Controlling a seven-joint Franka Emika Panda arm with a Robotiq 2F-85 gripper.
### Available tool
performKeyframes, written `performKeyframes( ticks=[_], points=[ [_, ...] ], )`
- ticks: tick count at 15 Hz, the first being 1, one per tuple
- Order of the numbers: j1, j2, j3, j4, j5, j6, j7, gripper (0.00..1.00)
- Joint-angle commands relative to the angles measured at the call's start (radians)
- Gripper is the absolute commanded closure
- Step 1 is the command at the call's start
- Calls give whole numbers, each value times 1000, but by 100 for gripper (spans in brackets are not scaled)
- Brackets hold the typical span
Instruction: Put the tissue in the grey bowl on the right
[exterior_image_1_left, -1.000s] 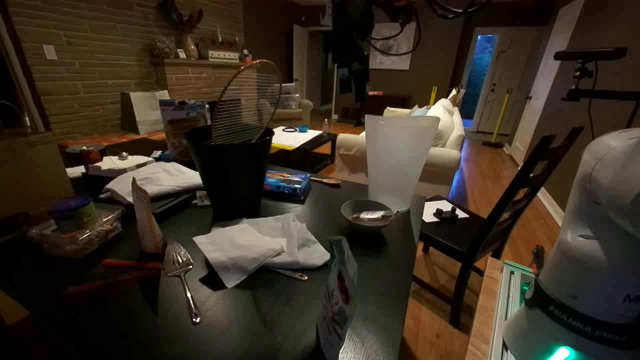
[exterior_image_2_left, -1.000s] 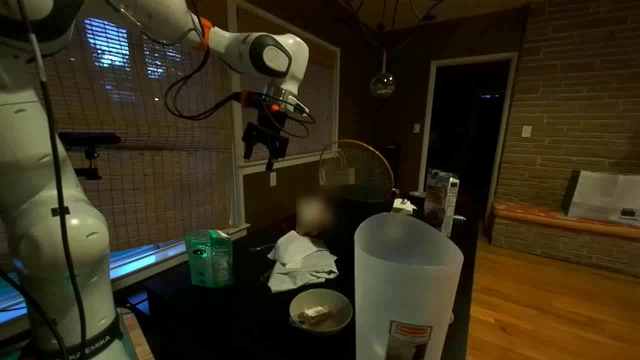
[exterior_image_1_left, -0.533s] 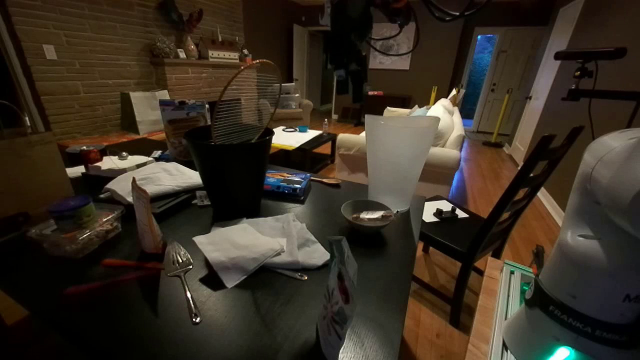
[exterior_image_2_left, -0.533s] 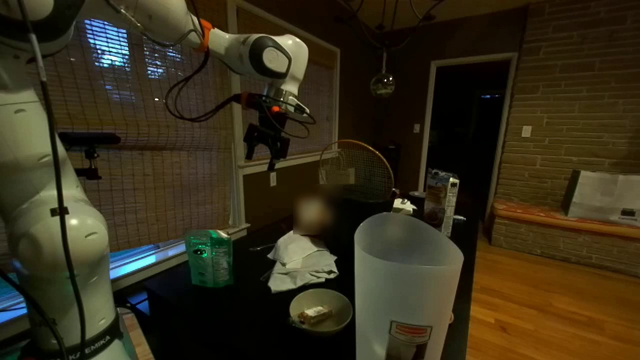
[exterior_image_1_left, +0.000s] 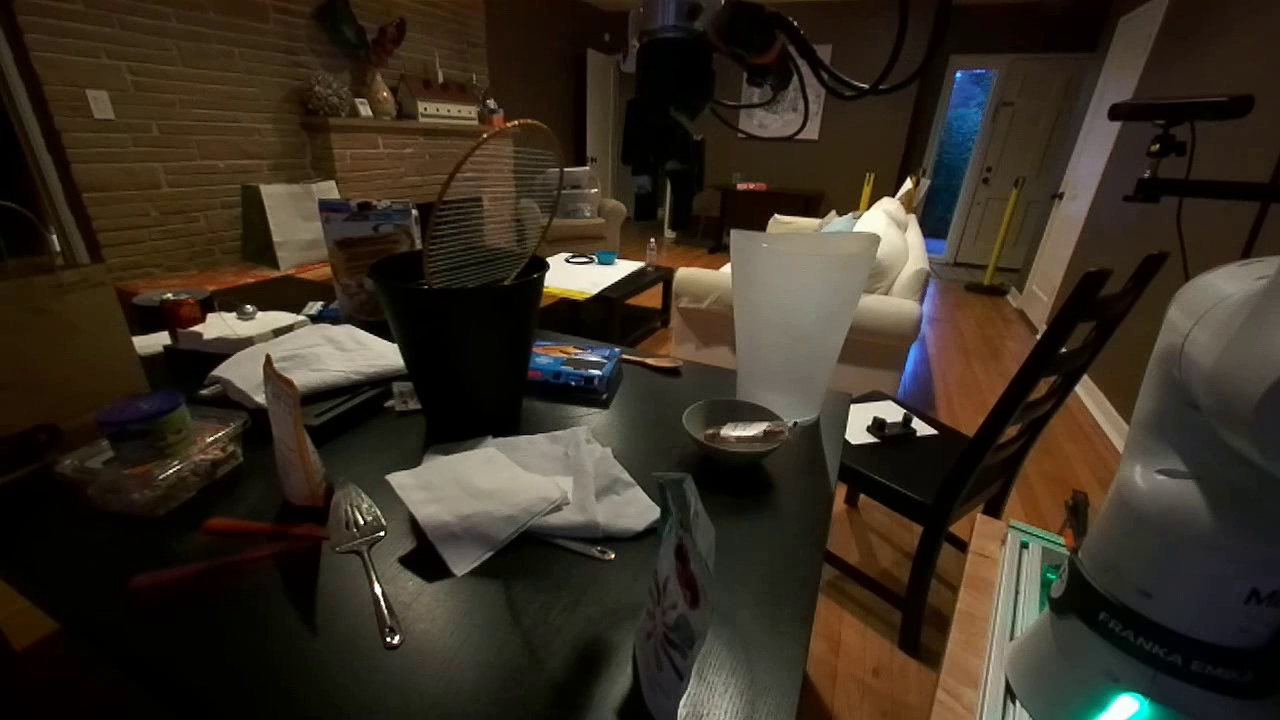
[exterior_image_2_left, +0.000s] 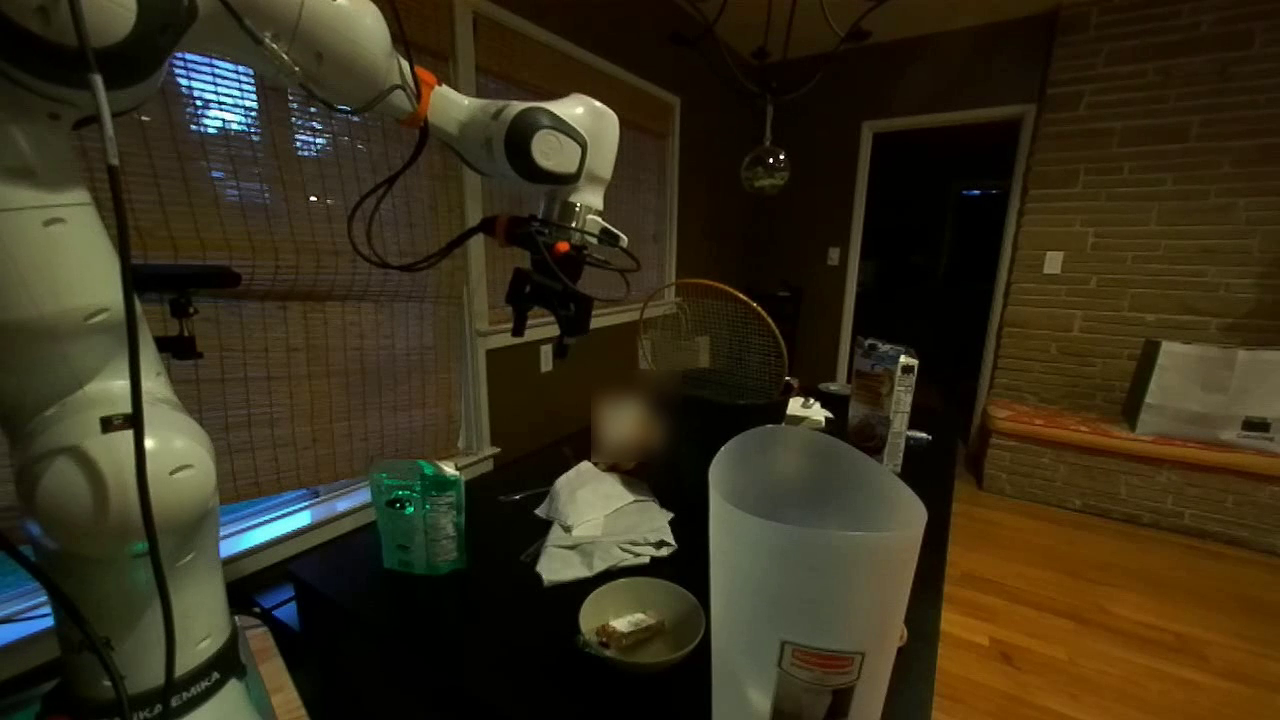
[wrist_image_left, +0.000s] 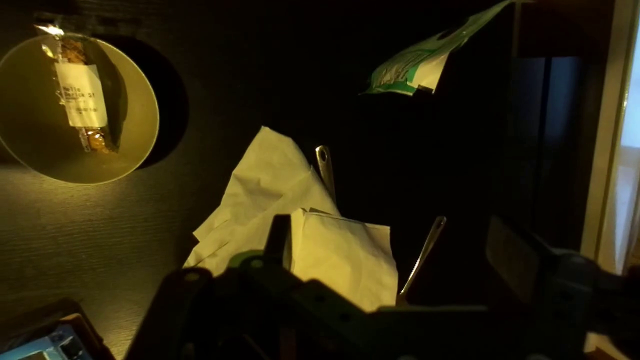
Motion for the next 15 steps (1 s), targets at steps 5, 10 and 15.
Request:
performKeyframes(
  ticks=[5,10,15],
  points=[
    [-30,60,17,-65,6,236,80,0],
    [-17,228,38,-176,66,527,151,0],
    [-27,303,58,-179,70,468,115,0]
  ],
)
